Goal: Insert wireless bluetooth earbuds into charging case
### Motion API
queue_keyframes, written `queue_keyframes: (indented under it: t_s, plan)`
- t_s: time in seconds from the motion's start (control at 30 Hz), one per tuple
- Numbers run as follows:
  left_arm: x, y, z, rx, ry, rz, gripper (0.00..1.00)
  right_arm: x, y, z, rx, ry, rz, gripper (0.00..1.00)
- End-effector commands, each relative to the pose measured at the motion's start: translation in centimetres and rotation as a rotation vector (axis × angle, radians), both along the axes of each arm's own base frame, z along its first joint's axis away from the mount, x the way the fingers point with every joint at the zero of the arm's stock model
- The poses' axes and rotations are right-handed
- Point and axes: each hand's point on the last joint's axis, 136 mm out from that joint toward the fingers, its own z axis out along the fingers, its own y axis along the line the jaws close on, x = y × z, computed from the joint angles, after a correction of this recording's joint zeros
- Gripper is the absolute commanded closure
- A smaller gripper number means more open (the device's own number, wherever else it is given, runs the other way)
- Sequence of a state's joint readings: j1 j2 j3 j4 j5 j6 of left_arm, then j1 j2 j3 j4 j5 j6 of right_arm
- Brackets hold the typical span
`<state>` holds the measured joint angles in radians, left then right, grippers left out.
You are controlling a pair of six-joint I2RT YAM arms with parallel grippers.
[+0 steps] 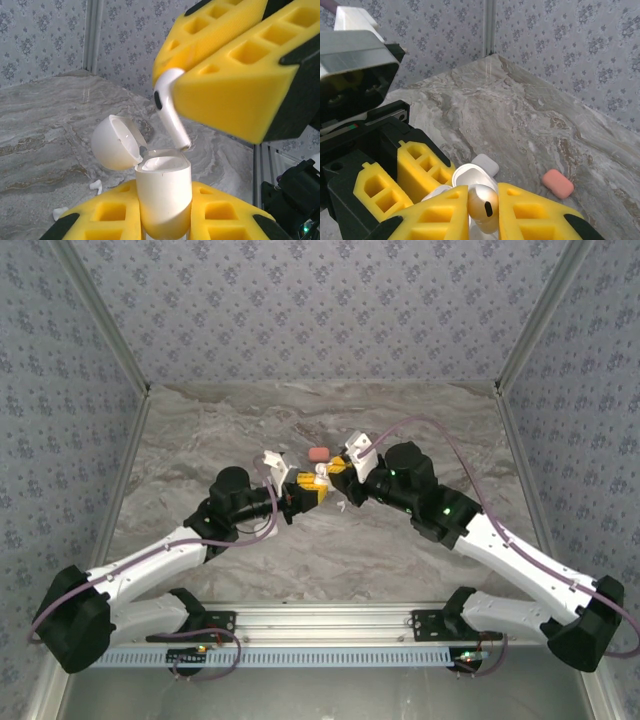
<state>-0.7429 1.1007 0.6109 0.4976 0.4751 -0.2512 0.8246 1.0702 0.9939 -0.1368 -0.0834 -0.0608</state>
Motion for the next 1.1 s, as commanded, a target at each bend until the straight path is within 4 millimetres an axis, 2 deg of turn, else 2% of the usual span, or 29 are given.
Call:
queue_keyframes:
  t_s: [0.0, 0.37, 0.7, 0.8, 0.93, 1.07]
  plan:
    - [-0.4, -0.4, 2.6, -0.045, -0.063, -0.024, 1.0, 0.0, 0.8, 1.7, 0.04, -0.026, 0.018, 0.81]
    - [-0.3, -0.3, 2.6, -0.045, -0.061, -0.02, 1.0, 0.0, 1.3, 1.1, 0.038, -0.005, 0.03, 0.8]
    - [-0.3, -0.2, 2.7, -0.053, -0.066, -0.014, 1.0, -2.0, 1.3, -0.4, 0.006, 0.088, 0.132, 0.77]
    - [-0.4, -0.2, 2.8, -0.056, -0.068, -0.015, 1.0, -2.0, 1.0, 0.2, 0.044, 0.113, 0.145, 0.69]
    - [-0.3, -0.2, 2.6, -0.053, -0.065, -0.014, 1.0, -2.2, 0.5, 2.6, 0.141, 0.121, 0.187, 0.56]
    - [-0.1, -0.1, 2.5, -0.052, -0.065, 0.0, 1.0, -2.0, -1.1, 4.5, 0.203, 0.11, 0.17, 0.5]
